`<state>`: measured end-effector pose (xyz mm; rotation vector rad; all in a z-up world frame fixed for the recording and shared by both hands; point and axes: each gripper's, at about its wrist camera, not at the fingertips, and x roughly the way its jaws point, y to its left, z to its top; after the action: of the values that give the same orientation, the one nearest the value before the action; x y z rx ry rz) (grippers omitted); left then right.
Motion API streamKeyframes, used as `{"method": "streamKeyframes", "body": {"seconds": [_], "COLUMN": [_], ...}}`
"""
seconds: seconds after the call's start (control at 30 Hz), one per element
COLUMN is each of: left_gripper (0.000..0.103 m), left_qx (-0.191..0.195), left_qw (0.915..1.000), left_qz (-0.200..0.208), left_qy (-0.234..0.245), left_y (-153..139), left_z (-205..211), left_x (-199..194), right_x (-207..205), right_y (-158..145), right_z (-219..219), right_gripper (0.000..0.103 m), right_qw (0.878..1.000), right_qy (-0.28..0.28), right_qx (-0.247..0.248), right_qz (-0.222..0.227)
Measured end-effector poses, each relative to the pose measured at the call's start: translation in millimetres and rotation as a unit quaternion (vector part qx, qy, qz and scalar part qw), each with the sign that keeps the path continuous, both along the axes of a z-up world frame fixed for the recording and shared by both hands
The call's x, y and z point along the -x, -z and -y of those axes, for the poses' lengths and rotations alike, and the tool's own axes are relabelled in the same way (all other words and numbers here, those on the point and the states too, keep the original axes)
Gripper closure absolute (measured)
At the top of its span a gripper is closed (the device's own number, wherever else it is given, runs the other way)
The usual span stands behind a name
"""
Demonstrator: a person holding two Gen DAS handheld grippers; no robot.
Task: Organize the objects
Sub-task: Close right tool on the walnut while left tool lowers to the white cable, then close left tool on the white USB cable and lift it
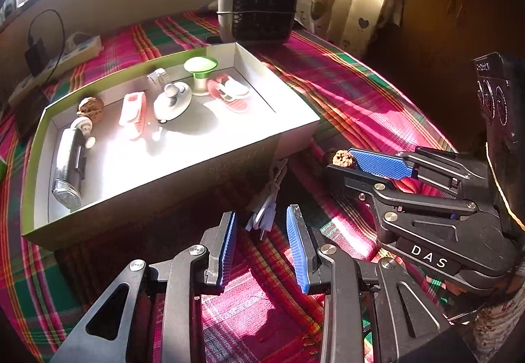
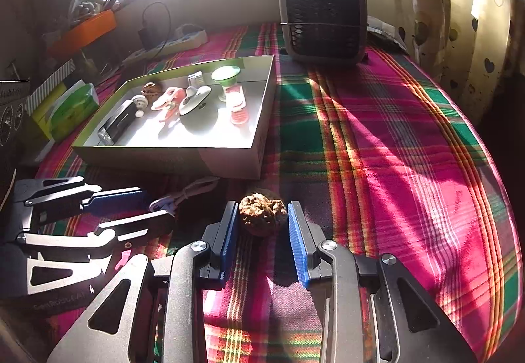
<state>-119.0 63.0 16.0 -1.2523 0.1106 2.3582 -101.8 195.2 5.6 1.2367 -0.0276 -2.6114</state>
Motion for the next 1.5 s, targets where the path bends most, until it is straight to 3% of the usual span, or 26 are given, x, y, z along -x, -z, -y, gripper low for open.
{"method": "streamKeyframes", "body": {"seconds": [0.33, 0.9, 1.5], "left_gripper": [0.075, 0.076, 0.087], "left_qx": [-0.009, 0.004, 0.018], "left_qw": [0.9994, 0.9998, 0.9998], "left_qz": [0.015, 0.010, -0.003], "left_qy": [0.031, 0.018, 0.007], "left_y": [-1, 2, 3], "left_z": [-16, -25, -24], "left_x": [1, 16, 16], "right_x": [-1, -3, -3], "right_y": [0, 0, 0], "right_z": [-11, -18, -18], "right_gripper": [0.071, 0.071, 0.071], "right_qw": [1.000, 1.000, 1.000], "right_qy": [0.007, 0.012, 0.013], "right_qx": [0.006, 0.005, 0.005], "right_qz": [0.000, -0.001, -0.001]}}
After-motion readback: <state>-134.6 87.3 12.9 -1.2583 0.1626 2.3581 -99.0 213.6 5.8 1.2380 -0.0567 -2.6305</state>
